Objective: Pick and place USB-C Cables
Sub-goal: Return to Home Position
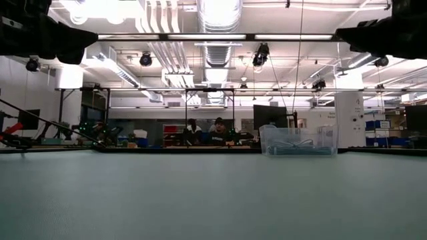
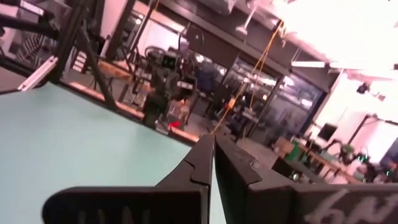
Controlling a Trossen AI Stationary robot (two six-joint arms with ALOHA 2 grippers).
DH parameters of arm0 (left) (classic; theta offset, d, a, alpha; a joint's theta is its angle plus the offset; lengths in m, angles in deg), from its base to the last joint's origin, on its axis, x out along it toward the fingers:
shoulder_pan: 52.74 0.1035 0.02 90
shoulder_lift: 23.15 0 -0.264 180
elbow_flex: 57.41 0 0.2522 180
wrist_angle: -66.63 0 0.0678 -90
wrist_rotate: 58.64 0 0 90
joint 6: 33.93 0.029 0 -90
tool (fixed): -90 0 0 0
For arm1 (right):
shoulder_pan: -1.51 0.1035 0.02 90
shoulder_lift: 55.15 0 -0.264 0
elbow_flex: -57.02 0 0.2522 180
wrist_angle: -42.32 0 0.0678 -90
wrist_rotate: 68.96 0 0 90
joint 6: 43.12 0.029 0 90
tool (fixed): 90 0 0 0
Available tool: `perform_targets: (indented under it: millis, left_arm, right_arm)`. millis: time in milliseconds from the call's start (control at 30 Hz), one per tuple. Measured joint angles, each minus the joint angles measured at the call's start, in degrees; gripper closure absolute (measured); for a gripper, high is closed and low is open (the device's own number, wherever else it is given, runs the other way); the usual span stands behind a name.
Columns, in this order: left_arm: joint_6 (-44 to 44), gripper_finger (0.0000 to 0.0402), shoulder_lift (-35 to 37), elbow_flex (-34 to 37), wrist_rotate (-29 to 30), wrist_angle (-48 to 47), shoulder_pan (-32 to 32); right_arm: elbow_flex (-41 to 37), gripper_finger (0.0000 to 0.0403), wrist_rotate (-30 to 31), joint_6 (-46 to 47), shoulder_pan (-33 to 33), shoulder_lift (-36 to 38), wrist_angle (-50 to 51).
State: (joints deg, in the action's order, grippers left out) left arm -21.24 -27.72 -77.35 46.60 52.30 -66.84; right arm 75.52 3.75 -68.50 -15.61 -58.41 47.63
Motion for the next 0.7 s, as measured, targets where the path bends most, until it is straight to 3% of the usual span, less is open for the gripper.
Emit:
perform_targets:
  millis: [200, 700]
  left_arm:
    - [0.00, 0.0393, -0.45, 0.00, 0.00, 0.06, 0.02]
    - [0.00, 0.0393, -1.08, 0.00, -0.02, 0.02, 0.00]
  right_arm:
    - [-2.32, 0.0394, -2.56, -2.81, 0.00, 3.23, -0.01]
    - [-4.05, 0.0394, -10.26, -4.21, 0.02, 3.07, 0.64]
